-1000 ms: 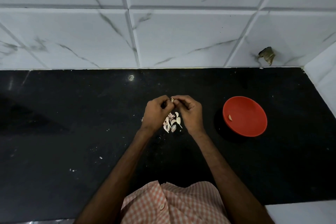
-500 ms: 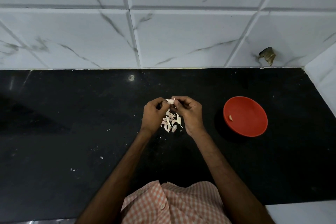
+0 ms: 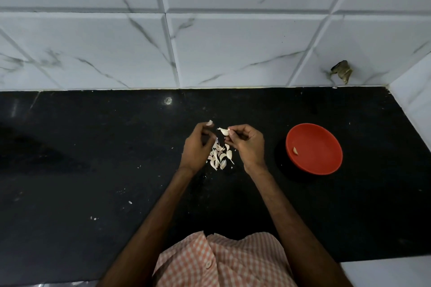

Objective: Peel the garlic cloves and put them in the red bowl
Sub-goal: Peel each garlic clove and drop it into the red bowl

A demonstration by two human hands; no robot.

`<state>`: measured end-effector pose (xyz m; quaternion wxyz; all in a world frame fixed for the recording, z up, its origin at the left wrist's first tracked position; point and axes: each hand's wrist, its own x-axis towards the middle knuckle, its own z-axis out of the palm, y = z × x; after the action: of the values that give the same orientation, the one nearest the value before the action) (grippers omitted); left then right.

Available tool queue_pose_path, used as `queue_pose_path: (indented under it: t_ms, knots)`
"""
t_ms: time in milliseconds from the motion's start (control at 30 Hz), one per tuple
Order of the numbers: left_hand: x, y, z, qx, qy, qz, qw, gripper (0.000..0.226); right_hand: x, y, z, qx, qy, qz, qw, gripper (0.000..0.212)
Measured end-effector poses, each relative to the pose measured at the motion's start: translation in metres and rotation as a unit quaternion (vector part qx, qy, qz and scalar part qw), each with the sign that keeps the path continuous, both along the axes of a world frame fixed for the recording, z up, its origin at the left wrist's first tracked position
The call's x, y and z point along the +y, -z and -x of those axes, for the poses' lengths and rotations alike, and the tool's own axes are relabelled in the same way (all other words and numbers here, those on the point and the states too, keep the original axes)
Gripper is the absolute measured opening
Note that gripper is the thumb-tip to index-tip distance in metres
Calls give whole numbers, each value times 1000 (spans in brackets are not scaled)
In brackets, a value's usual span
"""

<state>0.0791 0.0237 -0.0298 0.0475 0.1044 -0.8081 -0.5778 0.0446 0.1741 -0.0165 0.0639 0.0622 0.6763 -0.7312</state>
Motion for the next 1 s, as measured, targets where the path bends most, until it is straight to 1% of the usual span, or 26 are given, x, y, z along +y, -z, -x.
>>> queue_pose_path:
  t_ms: [67, 100, 167, 267, 400, 433, 467, 567, 600, 633, 733, 800, 933, 967, 1000]
  knots:
    - [7, -4, -1, 4, 36, -63, 997, 35, -1, 0, -2, 14, -4, -26, 1000, 8]
    - [10, -3, -1, 10, 37, -90, 995, 32, -1, 0, -2, 18, -6, -35, 999, 6]
    - [13, -4, -1, 24, 18, -110, 993, 24, -2, 1, -3, 23, -11, -55, 998, 4]
    - [13, -5, -3, -2, -21, -156, 988, 11, -4, 2, -3, 30, -32, -90, 995, 4]
    - [15, 0, -3, -25, -59, -222, 973, 1, -6, 4, -5, 26, -32, -90, 995, 5]
    - [15, 0, -3, -24, -69, -229, 971, 2, -7, 6, -5, 46, -38, -104, 993, 6]
    - [15, 1, -3, -25, -79, -226, 971, 3, -7, 6, -5, 84, -45, -139, 986, 7]
    - [20, 0, -4, -27, -109, -222, 968, 6, -5, 7, -5, 230, -60, -250, 938, 4]
    - [23, -1, -4, -31, -119, -230, 965, 6, -6, 7, -6, 253, -60, -265, 928, 3]
    - [25, -1, -3, -34, -130, -244, 960, 5, -7, 8, -6, 260, -60, -268, 926, 3]
    - [26, -4, -1, -38, -166, -308, 936, 8, -8, 11, -8, 236, -94, -272, 928, 2]
    - [22, -5, 0, -39, -166, -331, 928, 9, -7, 12, -12, 212, -110, -259, 936, 2]
    - [18, -7, -4, -38, -138, -325, 935, 22, -3, 8, -10, 172, -61, -242, 953, 23]
    - [18, -8, -5, -36, -127, -318, 939, 23, -1, 6, -7, 170, -52, -241, 954, 23]
    - [17, -8, -5, -33, -117, -311, 943, 22, 0, 4, -4, 167, -46, -237, 956, 17]
